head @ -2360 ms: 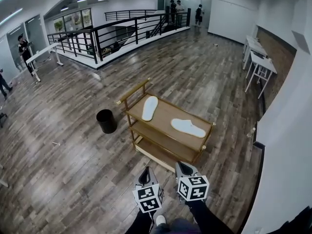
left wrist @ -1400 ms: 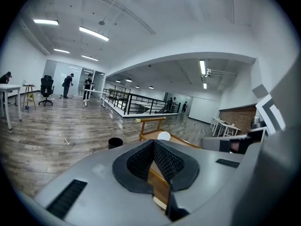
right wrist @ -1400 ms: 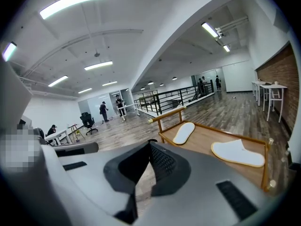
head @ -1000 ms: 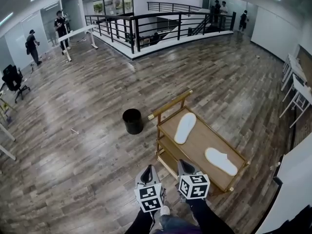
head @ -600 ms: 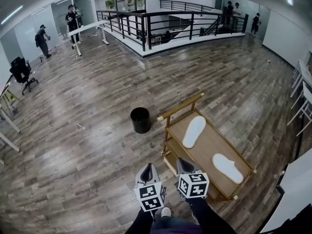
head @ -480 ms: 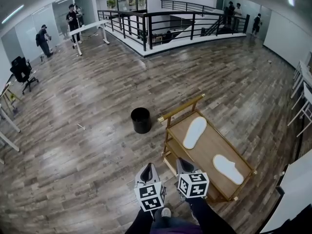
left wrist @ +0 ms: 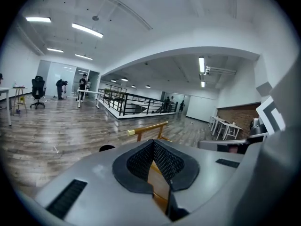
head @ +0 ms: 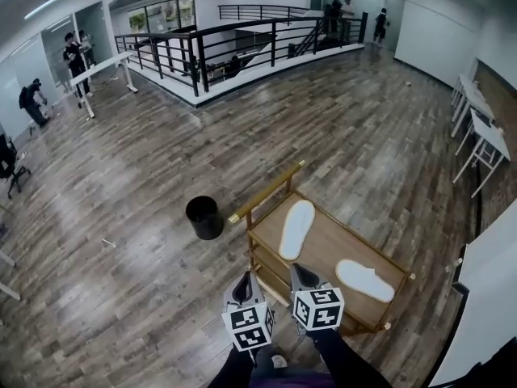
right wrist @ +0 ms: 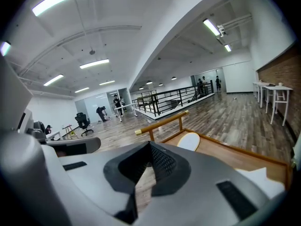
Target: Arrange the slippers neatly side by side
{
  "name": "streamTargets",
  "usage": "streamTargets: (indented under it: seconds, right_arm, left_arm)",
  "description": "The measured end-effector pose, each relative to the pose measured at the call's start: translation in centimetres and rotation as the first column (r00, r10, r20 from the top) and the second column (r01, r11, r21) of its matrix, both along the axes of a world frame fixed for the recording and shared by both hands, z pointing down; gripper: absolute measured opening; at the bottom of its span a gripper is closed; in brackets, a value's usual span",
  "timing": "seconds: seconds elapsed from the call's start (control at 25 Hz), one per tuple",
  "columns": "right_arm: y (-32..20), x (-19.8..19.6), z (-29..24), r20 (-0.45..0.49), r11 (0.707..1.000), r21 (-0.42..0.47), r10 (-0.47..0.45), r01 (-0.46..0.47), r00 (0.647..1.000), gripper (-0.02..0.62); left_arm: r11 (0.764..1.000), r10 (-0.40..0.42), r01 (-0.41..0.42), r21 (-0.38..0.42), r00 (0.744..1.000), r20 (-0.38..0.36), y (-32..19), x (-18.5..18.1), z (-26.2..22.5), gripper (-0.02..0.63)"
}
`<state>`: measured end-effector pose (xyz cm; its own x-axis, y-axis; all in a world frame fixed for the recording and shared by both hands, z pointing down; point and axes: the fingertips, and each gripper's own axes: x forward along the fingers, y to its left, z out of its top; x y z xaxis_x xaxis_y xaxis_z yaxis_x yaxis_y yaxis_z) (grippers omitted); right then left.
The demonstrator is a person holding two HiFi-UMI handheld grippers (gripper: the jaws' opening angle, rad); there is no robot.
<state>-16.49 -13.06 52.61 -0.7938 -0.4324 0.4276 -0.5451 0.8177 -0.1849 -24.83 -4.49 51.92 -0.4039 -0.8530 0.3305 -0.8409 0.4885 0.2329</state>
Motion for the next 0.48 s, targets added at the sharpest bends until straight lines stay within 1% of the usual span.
streamTargets:
  seconds: [0.12, 0.2, 0.32, 0.48]
  right_arm:
    - [-3.0, 0.7, 0.2, -0.004, 0.997, -0.008, 0.078, -0.078, 0.997, -0.002]
    - [-4.9, 1.2, 0.2, -0.005, 0.990, -0.007, 0.137, -0.137, 0.991, -0.003]
    - [-7.3, 2.4, -0.2, -0.004, 0.972, -0.002, 0.234, -0.234, 0.972, -0.003]
    - [-9.9, 4.5, -0.4, -0.008, 0.938, -0.003, 0.346, -0.346, 0.938, -0.003]
  left_arm:
    - [0.996, 0.085, -0.085, -0.004, 0.996, 0.002, -3.9, 0.0, 0.0, -0.001]
    - [0.989, 0.147, -0.147, 0.000, 0.989, 0.004, -6.6, 0.1, -0.1, 0.000]
    - [0.970, 0.244, -0.244, 0.007, 0.970, 0.005, -10.2, 0.5, -0.6, 0.000]
    - [0.937, 0.350, -0.350, 0.011, 0.937, 0.004, -14.1, 1.9, -0.9, 0.000]
